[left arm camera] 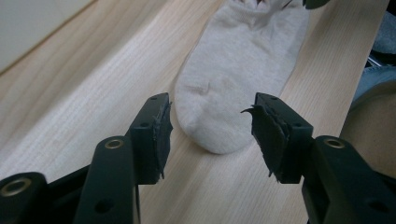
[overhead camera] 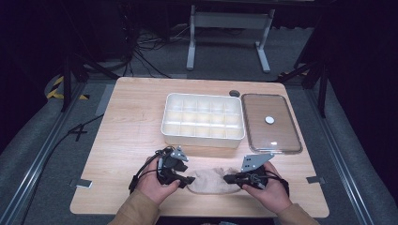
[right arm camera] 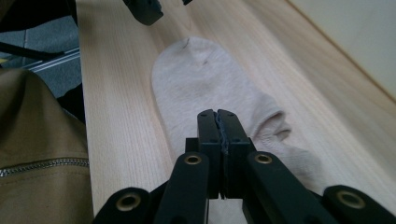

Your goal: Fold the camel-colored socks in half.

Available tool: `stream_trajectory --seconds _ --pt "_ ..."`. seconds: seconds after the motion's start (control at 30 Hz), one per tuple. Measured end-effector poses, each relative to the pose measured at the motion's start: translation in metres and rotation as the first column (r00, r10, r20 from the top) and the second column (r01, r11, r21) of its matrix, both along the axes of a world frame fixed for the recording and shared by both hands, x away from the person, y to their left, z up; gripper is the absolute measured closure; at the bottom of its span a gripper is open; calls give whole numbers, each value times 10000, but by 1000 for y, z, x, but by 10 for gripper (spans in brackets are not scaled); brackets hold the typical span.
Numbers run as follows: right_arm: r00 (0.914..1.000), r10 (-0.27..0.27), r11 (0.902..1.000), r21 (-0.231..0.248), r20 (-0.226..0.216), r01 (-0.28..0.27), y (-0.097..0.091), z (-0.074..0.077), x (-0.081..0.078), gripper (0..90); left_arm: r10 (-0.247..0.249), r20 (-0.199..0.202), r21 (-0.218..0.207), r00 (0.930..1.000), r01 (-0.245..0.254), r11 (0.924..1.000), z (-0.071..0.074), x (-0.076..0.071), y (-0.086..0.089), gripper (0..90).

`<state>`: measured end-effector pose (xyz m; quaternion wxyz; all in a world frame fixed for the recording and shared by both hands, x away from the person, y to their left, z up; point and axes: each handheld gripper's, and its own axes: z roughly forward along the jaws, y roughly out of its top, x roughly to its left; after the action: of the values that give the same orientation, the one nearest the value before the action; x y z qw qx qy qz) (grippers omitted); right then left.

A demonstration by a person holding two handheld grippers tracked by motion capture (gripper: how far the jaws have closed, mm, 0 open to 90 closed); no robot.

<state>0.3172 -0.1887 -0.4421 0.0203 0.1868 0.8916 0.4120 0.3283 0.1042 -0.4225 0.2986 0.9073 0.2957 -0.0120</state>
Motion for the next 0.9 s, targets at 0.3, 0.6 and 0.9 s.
stream_trajectory --seconds 0.3,0.6,0.9 --pt "10000 41 9994 -341 -78 -43 15 -17 0 898 107 -337 406 9994 -93 9991 -11 4 -2 449" --pt "9999 -31 9995 -308 114 34 17 -21 0 897 284 -576 791 9979 -238 9966 -20 7 -4 430" --pt "9996 185 9996 -233 232 -179 25 -26 -1 872 289 -651 1011 9975 -222 9946 -24 8 -6 432"
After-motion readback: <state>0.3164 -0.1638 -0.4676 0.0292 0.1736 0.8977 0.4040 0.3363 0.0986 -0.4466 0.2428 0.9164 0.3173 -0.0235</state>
